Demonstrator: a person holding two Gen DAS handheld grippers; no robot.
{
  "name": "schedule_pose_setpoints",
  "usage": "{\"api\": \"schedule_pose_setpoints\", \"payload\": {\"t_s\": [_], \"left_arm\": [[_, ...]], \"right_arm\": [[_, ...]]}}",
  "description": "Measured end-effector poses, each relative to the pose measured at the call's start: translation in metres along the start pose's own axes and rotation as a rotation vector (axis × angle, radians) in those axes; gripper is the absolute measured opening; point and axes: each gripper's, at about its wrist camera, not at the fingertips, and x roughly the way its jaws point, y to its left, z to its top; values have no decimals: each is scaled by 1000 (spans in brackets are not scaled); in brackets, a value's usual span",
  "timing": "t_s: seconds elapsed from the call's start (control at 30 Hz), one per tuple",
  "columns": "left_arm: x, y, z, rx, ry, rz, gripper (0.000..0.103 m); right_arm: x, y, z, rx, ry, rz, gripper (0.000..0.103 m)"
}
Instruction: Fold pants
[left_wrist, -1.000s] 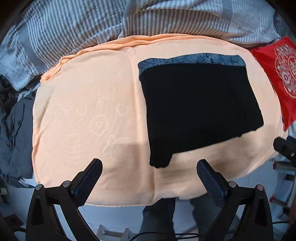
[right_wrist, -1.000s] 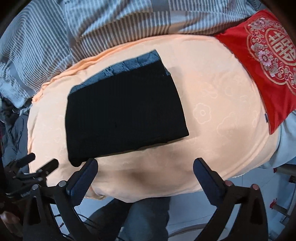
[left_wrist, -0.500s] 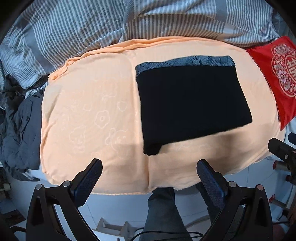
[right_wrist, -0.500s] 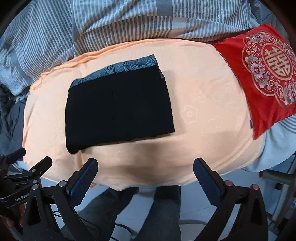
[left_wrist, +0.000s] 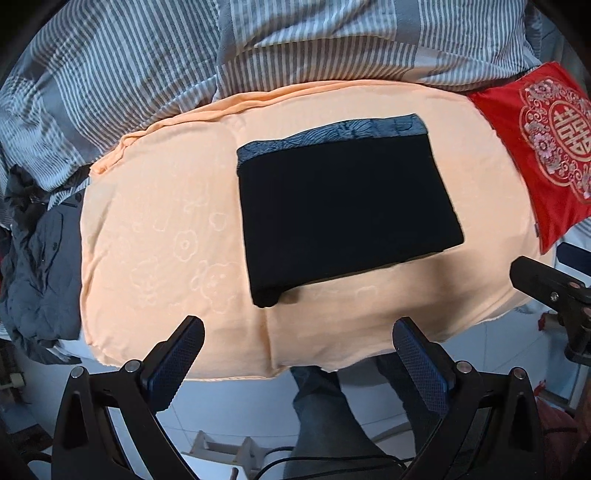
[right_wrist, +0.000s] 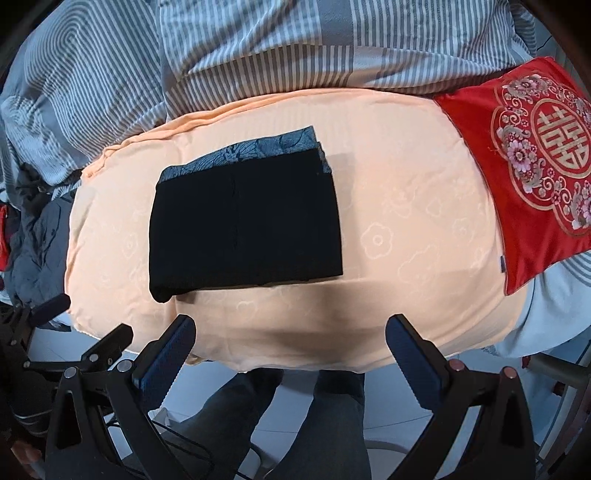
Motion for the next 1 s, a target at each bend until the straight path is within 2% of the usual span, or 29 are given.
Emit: {"api": "schedule_pose_setpoints", "payload": {"t_s": [0.27,1.0], "left_arm": [[-10,-1,5,-11,-31,-6,102],[-7,13,1,-90,-41,-34,103]], "right_arm": [[-2,-6,7,14,6,12,103],[1,6,8,-37,27,-23,103]]}}
